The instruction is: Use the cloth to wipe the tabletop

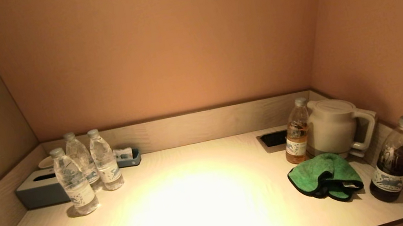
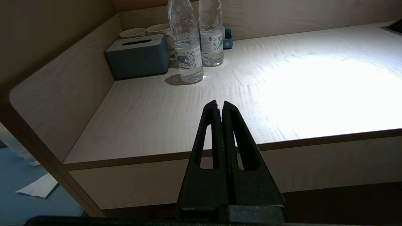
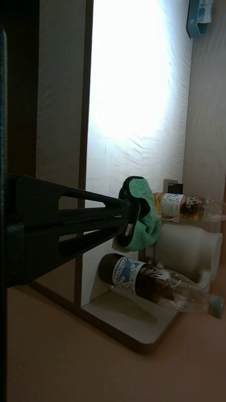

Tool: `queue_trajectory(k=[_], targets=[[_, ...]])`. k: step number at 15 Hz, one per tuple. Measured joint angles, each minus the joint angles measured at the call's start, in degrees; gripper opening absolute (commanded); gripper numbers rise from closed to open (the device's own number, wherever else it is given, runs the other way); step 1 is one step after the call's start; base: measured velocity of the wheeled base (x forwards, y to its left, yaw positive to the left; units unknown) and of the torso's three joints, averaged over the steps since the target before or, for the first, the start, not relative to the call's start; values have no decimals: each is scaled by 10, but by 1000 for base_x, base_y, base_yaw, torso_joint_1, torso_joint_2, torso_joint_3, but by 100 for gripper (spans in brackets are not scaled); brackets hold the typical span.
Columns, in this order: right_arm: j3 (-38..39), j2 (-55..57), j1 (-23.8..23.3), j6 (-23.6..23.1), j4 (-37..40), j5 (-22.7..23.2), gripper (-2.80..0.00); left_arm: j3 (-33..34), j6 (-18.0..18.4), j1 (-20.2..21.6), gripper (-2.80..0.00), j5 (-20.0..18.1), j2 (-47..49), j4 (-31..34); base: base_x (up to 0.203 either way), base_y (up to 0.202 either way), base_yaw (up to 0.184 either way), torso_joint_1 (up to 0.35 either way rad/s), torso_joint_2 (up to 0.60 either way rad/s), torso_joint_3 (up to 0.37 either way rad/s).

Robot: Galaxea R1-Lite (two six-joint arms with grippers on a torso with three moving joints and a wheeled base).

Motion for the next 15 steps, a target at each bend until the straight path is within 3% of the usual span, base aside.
queue_trajectory(k=[4,15], targets=[[0,0,0,28,3,-5,-280,0,0,0,-280,0,0,0,0,0,0,0,0,0],[0,0,0,27,2,-5,-280,0,0,0,-280,0,0,0,0,0,0,0,0,0]])
